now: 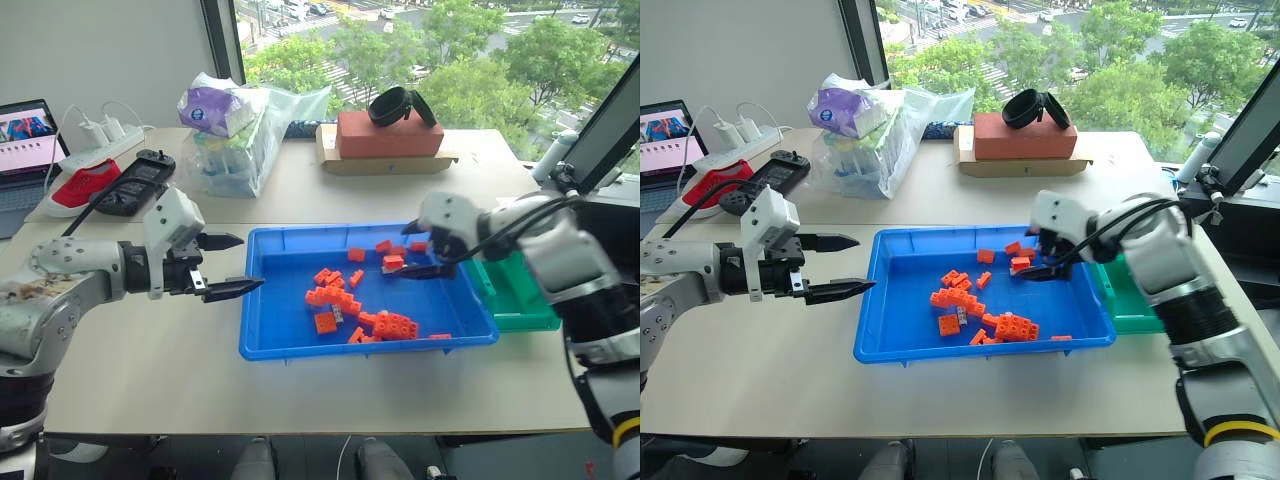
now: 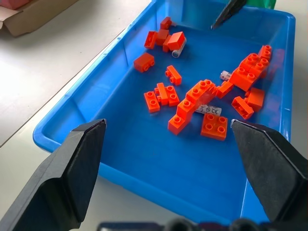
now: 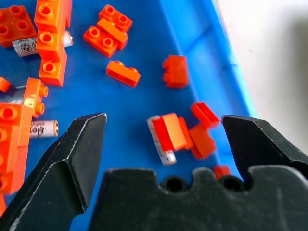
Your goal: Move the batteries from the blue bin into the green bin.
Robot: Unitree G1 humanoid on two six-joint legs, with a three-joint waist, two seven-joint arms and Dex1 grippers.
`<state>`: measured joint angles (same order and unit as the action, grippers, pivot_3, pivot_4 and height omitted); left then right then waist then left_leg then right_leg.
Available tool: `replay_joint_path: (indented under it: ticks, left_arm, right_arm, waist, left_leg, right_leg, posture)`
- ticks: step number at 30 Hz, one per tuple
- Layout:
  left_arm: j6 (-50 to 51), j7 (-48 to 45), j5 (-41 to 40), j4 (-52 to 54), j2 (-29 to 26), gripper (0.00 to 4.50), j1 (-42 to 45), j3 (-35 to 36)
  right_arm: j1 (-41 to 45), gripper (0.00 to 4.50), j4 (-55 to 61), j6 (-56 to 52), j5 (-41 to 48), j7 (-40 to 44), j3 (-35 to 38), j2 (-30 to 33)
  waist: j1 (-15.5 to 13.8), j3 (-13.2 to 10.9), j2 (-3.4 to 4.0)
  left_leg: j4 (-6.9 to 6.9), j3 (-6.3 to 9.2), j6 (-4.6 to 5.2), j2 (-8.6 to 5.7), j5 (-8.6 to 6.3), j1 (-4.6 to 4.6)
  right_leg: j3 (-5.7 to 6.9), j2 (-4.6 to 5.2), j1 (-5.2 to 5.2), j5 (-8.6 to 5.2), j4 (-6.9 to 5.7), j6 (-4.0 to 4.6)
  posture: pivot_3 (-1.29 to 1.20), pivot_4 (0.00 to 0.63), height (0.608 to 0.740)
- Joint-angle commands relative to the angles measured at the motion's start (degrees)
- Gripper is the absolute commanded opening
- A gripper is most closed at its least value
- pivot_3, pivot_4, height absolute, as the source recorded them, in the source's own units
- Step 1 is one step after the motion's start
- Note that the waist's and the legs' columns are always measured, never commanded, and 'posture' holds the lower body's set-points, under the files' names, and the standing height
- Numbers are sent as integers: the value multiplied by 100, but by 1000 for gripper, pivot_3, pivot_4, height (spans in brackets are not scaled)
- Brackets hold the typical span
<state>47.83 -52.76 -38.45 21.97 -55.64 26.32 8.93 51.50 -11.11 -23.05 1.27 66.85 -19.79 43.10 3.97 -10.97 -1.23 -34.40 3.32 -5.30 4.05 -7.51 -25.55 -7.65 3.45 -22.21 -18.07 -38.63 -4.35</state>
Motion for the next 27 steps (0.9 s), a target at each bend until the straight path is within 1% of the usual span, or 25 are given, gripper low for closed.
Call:
replay_joint_path:
  ticks: [1, 4, 7, 9, 10, 12, 13, 27]
  left_arm:
    - [59, 229, -13, 170, -10, 4500, 96, 195]
    - [131, 323, -77, 303, -43, 4500, 3, 249]
    - [221, 390, -104, 393, -80, 4500, -88, 317]
    - [251, 399, -89, 433, -116, 4500, -165, 348]
    - [265, 402, -95, 447, -125, 4500, -187, 364]
    - [279, 410, -107, 463, -134, 4500, -204, 385]
    - [285, 410, -114, 467, -136, 4500, -209, 394]
    - [366, 449, -235, 453, -121, 4500, -206, 416]
  right_arm:
    - [284, 4482, -341, 309, -161, -135, 120, -150]
    - [382, 4482, -871, 516, -319, -261, 97, -340]
    - [433, 3751, -1178, 688, -429, -219, 70, -405]
    - [447, 3055, -1296, 698, -425, -151, 92, -464]
    - [445, 2784, -1333, 672, -409, -112, 110, -498]
    - [430, 2006, -1404, 706, -446, -56, 102, -521]
    - [426, 1692, -1437, 717, -466, -47, 103, -530]
    - [531, 1692, -2242, 1029, -670, -243, 148, -772]
  waist:
    - [-2, 0, 0]
    - [-3, 0, -1]
    - [-1, 0, -1]
    - [5, 0, -1]
    - [10, 0, -1]
    - [14, 0, -1]
    - [14, 0, -1]
    - [10, 0, -1]
  left_leg:
    - [0, 1, 0, 0, 0, 0]
    - [0, 4, 0, 0, 0, 0]
    - [0, 4, 0, 0, 0, 0]
    - [0, 4, 0, 0, 0, 1]
    - [0, 4, 0, 0, 0, 1]
    - [0, 5, 0, 0, 0, 2]
    - [0, 5, 0, 0, 0, 2]
    - [-2, 5, -1, 0, 0, 2]
  right_leg:
    - [0, 0, 0, 0, -1, 0]
    - [4, 0, 1, 0, -3, 0]
    - [5, 0, 1, 0, -3, 0]
    - [5, 0, 1, 0, -4, 0]
    - [5, 0, 1, 0, -4, 0]
    - [5, -1, 0, 0, -8, 0]
    - [5, -1, 0, 0, -9, 0]
    - [6, -1, 1, 0, -10, 0]
  posture:
    - [0, 150, 740]
    - [0, 150, 740]
    - [0, 150, 740]
    - [0, 150, 740]
    - [0, 150, 740]
    - [0, 150, 740]
    - [0, 150, 740]
    - [0, 150, 740]
